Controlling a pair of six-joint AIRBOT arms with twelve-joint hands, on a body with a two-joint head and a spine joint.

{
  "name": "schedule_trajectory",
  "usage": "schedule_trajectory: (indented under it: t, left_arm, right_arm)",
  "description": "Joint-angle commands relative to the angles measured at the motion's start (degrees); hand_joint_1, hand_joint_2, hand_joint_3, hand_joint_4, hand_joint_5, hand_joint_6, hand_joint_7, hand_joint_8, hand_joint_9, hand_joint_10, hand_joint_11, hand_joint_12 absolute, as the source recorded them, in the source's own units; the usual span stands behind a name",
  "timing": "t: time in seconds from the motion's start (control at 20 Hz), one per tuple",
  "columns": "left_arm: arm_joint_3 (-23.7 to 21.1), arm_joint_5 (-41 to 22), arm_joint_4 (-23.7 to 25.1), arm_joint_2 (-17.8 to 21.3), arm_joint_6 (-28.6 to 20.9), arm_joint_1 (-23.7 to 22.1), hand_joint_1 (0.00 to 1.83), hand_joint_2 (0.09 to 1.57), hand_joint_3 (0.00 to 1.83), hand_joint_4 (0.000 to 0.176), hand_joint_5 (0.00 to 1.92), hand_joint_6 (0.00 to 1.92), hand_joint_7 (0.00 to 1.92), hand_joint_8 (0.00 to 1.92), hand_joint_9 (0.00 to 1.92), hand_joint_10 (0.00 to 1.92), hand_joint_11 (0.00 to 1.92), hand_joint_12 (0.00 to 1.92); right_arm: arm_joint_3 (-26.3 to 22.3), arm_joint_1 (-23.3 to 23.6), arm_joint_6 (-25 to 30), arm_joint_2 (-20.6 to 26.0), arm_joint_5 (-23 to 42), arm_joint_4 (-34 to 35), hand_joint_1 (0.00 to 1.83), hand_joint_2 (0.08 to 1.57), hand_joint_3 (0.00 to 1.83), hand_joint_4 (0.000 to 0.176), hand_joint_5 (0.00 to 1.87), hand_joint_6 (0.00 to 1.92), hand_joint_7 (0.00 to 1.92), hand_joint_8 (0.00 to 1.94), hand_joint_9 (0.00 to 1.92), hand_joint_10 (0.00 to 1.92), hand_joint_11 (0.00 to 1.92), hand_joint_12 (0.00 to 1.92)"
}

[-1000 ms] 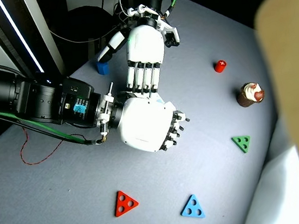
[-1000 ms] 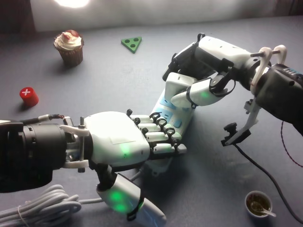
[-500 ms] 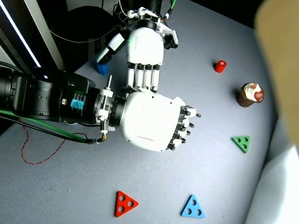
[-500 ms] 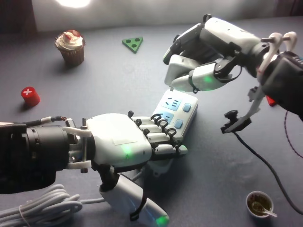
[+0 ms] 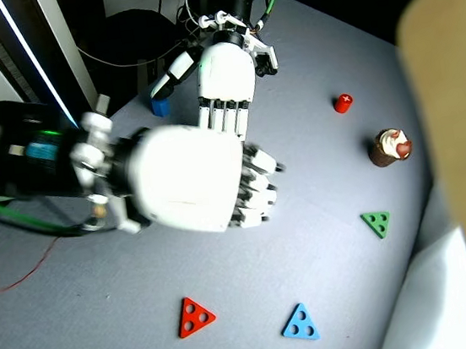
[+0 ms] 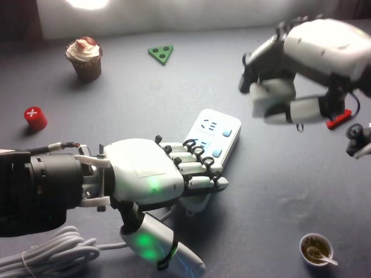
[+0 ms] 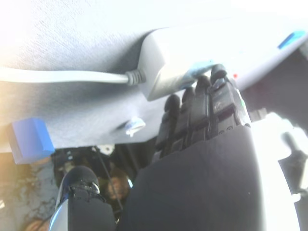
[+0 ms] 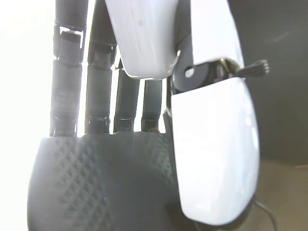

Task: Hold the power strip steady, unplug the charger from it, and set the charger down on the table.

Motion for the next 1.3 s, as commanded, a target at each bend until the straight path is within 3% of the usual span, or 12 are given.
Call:
schedule_trajectory:
  t: [0.0,0.15,0.35,0.45,0.6,0.9,1.0,1.25]
  left_arm:
    - [-0.41,1.02,0.32,-0.86,-0.74,0.97,0.00,0.92,0.00,0.000,0.07,0.00,0.10,0.00,0.09,0.00,0.11,0.01]
    - [-0.61,1.24,0.41,-0.82,-0.74,0.95,0.00,0.93,0.00,0.000,0.06,0.00,0.09,0.00,0.09,0.00,0.11,0.01]
    - [-0.74,1.27,0.49,-0.76,-0.74,0.95,0.00,0.92,0.00,0.000,0.07,0.00,0.10,0.00,0.10,0.00,0.11,0.01]
    - [-0.85,1.27,0.43,-0.71,-0.74,0.94,0.00,0.92,0.00,0.000,0.06,0.00,0.09,0.00,0.09,0.00,0.10,0.01]
    - [-1.06,1.27,0.41,-0.55,-0.74,0.63,0.00,0.93,0.00,0.000,0.06,0.00,0.08,0.00,0.08,0.00,0.10,0.00]
    - [-1.47,1.42,0.42,-0.41,-0.74,0.24,0.00,0.93,0.00,0.000,0.06,0.00,0.08,0.00,0.08,0.00,0.11,0.01]
    - [-1.59,1.52,0.41,-0.41,-0.74,0.20,0.00,0.92,0.00,0.000,0.07,0.00,0.09,0.00,0.09,0.00,0.11,0.01]
    - [-1.68,1.52,0.54,-0.42,-0.74,-0.05,0.00,0.92,0.00,0.000,0.07,0.00,0.10,0.00,0.10,0.00,0.12,0.01]
  right_arm:
    - [0.26,0.68,0.05,0.99,8.00,-2.76,1.40,1.04,0.00,0.000,1.06,0.81,1.28,0.30,1.08,0.98,0.99,0.67]
    - [1.85,0.75,-0.70,1.24,8.08,-12.86,1.40,1.04,0.00,0.000,1.06,0.82,1.27,0.31,1.09,0.97,0.99,0.69]
    - [3.54,0.80,-6.72,1.19,9.00,-26.82,1.40,1.03,0.00,0.000,1.05,0.82,1.30,0.26,1.10,0.95,0.98,0.69]
    - [3.97,0.84,-7.41,0.72,9.12,-31.62,1.39,1.04,0.00,0.000,1.06,0.82,1.24,0.38,1.08,0.99,0.96,0.72]
    - [5.00,0.84,-10.21,-0.60,10.69,-39.34,1.39,1.04,0.00,0.000,1.05,0.83,1.25,0.34,1.09,0.98,0.99,0.71]
    - [8.02,-0.89,-10.81,-3.64,11.12,-43.29,1.40,1.01,0.00,0.000,1.10,0.72,1.33,0.22,1.17,0.85,1.10,0.63]
    - [8.72,-1.41,-10.81,-4.37,11.14,-44.12,1.40,1.02,0.00,0.000,1.09,0.74,1.28,0.31,1.19,0.81,1.13,0.60]
    - [9.76,-2.46,-10.79,-6.35,10.19,-44.20,1.40,1.04,0.00,0.000,1.01,0.83,1.19,0.50,1.15,0.91,1.13,0.63]
